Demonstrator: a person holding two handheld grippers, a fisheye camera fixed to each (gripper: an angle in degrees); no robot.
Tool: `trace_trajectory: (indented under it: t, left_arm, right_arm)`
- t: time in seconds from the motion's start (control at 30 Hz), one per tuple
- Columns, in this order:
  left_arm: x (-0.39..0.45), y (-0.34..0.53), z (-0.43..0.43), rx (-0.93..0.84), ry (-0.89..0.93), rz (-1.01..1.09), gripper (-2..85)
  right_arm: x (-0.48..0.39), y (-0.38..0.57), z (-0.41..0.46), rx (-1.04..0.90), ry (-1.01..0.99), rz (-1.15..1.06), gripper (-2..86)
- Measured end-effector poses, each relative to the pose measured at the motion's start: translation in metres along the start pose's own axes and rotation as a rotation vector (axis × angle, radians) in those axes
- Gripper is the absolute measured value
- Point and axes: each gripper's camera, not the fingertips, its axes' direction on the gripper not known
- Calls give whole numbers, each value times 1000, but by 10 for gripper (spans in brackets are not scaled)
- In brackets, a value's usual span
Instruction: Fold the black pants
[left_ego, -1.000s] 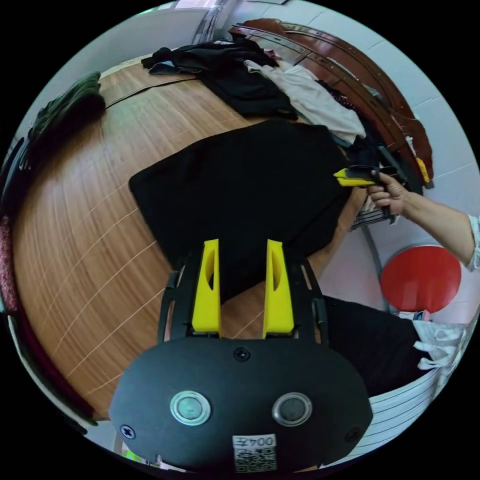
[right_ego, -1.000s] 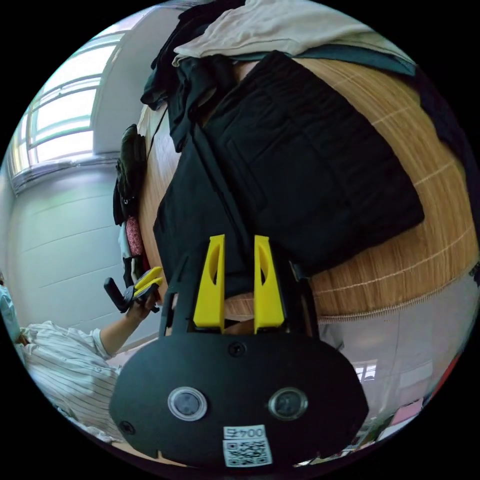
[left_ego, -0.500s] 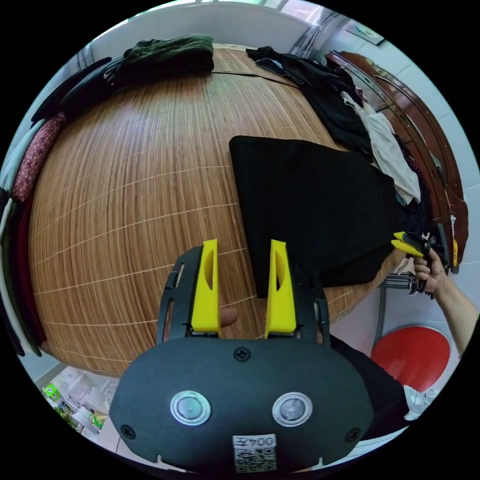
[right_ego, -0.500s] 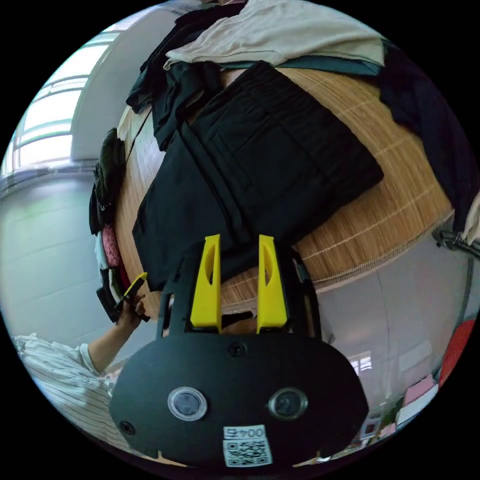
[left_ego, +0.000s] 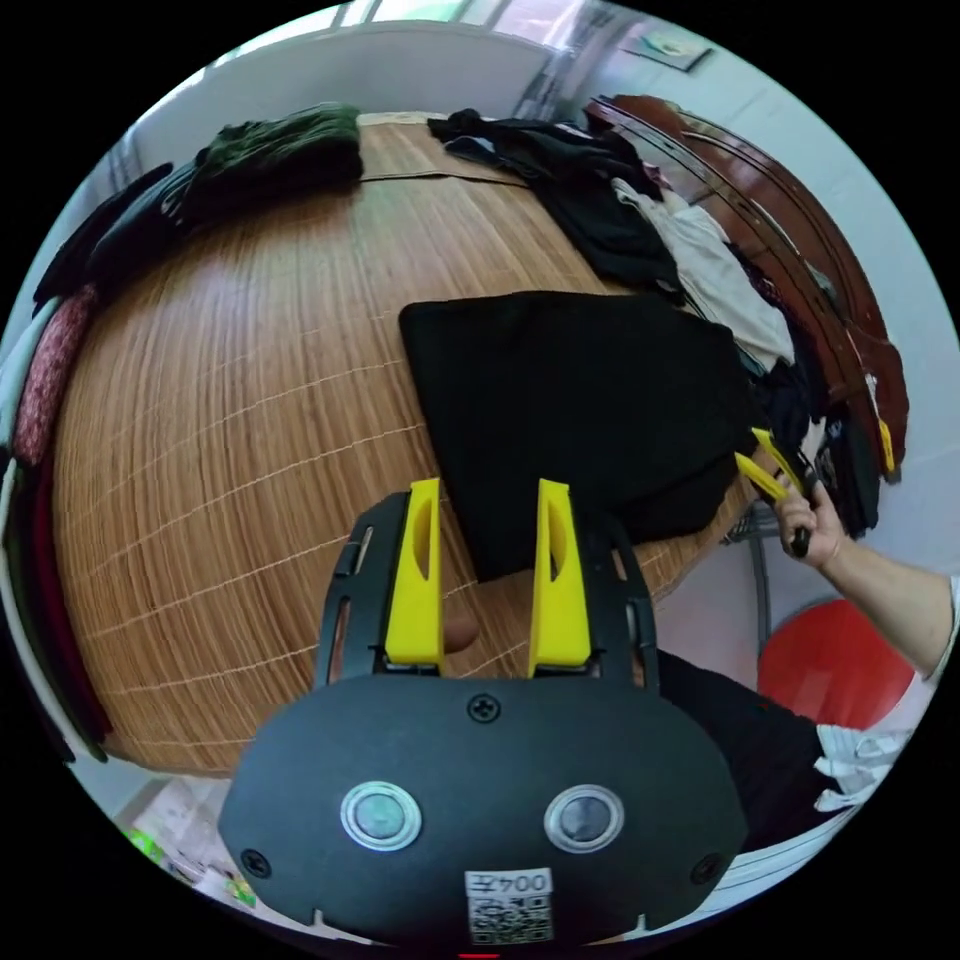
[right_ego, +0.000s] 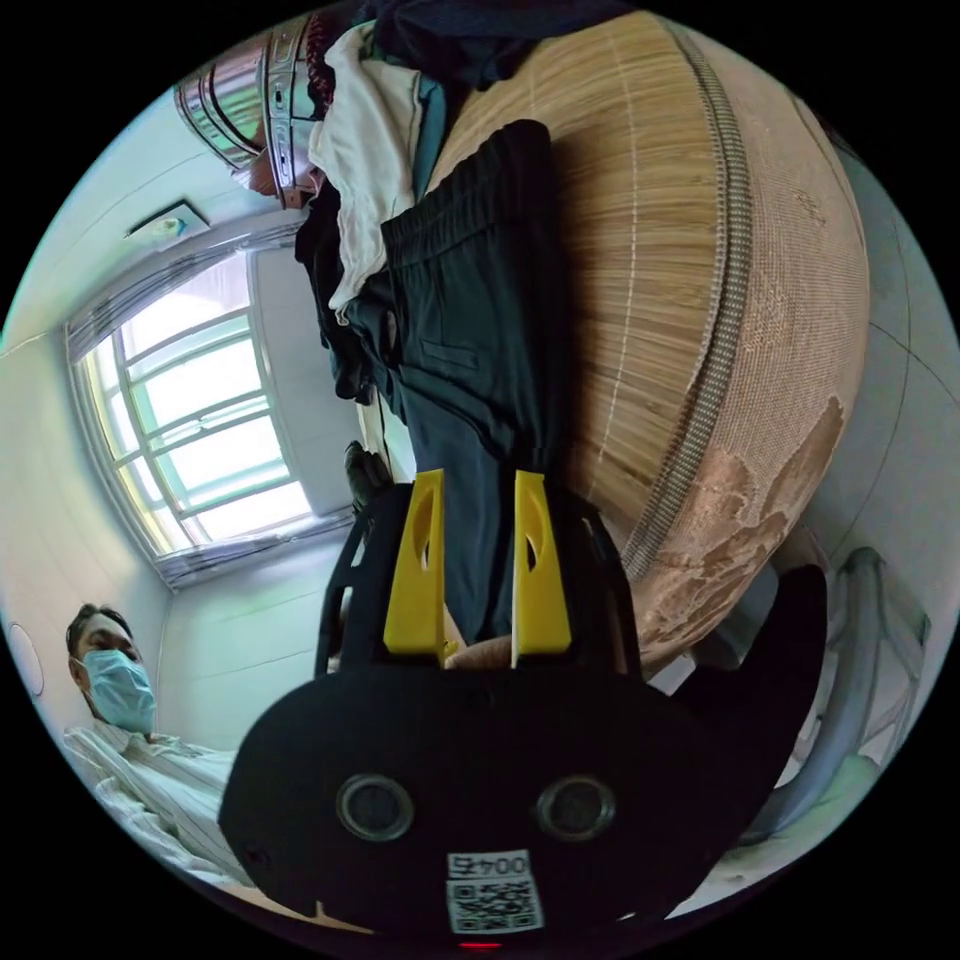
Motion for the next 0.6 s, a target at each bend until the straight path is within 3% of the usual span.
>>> trace_trajectory:
  t: [0.13, 0.37, 0.6]
  left_arm:
    - [20, 8, 9, 0, -22, 173, 143]
    - [37, 34, 28, -21, -128, 506, 161]
    - [19, 55, 41, -50, -155, 623, 154]
  right_arm:
    - [5, 5, -1, 18, 109, 12, 93]
    - [15, 9, -2, 1, 83, -9, 82]
    - [22, 26, -8, -52, 137, -50, 86]
